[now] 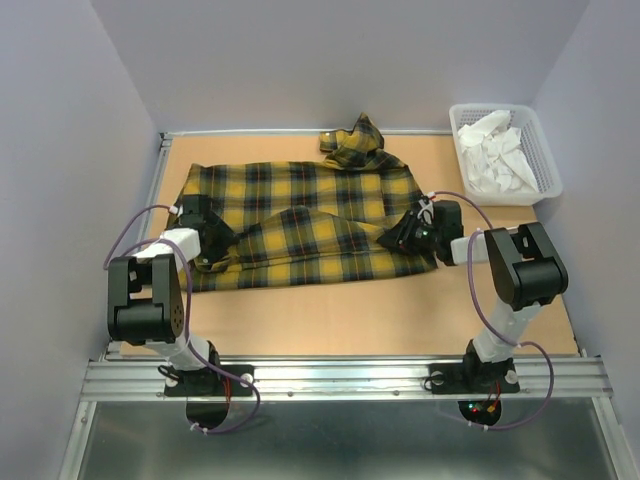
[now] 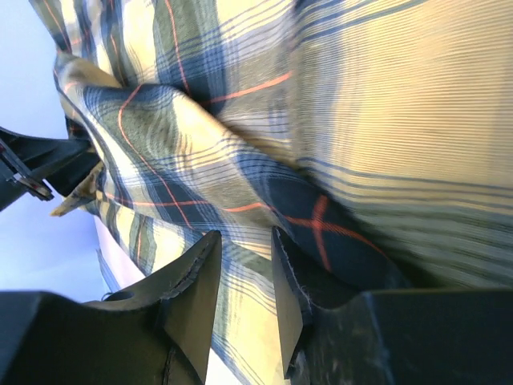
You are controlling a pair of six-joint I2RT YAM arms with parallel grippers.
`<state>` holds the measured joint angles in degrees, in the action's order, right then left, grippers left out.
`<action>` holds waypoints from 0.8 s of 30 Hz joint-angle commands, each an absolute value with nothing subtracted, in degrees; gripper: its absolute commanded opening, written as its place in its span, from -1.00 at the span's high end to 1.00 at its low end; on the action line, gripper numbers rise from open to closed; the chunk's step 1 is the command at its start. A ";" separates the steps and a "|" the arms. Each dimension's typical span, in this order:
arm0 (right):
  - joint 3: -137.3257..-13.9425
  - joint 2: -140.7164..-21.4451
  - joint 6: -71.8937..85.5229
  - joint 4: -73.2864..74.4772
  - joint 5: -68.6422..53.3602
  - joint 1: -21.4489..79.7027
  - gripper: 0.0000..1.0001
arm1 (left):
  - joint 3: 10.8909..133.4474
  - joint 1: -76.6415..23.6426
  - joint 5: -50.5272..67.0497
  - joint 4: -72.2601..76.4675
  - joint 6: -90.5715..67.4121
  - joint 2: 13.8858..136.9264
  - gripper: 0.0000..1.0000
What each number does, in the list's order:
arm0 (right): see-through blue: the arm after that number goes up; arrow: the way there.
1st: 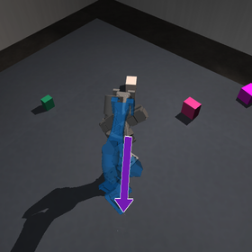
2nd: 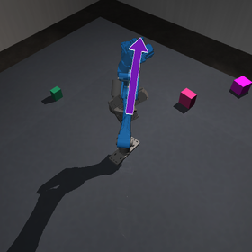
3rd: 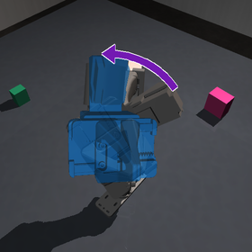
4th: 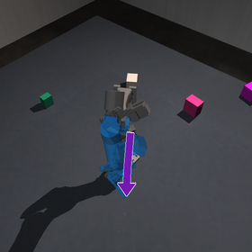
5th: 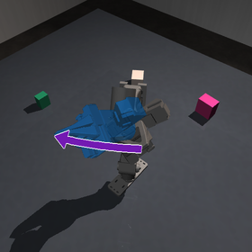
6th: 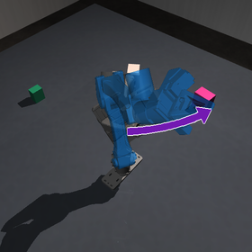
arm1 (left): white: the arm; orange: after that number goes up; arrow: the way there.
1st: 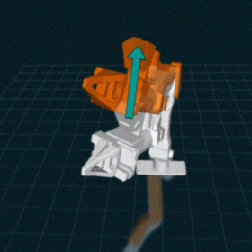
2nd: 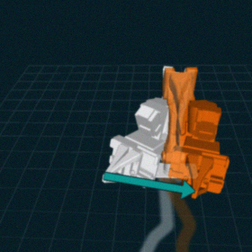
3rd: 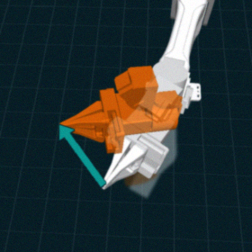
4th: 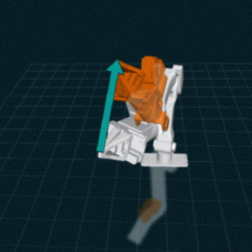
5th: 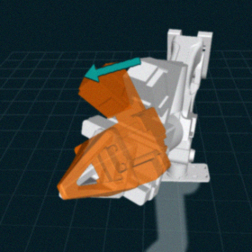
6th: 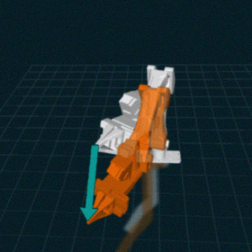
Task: Fold and stack the long sleeve shirts
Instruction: Fold the shirt
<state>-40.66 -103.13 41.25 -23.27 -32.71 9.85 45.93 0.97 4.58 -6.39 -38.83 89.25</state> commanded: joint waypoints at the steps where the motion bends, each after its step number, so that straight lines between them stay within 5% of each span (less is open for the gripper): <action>1: -37.00 -103.01 36.65 -20.31 -26.46 7.38 0.23 | 44.29 5.96 1.76 -8.96 -35.25 89.75 -0.10; 12: -39.64 -97.30 34.89 -16.09 -25.22 7.47 0.23 | 45.87 15.63 -3.52 -13.01 -29.53 84.73 -0.13; 24: -45.70 -90.27 33.13 -11.07 -29.70 8.17 0.08 | 50.28 6.80 2.36 -19.86 -32.87 64.61 -0.66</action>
<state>-41.85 -93.51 34.74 -12.12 -28.56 8.21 48.23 12.29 -0.64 -16.43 -32.21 70.85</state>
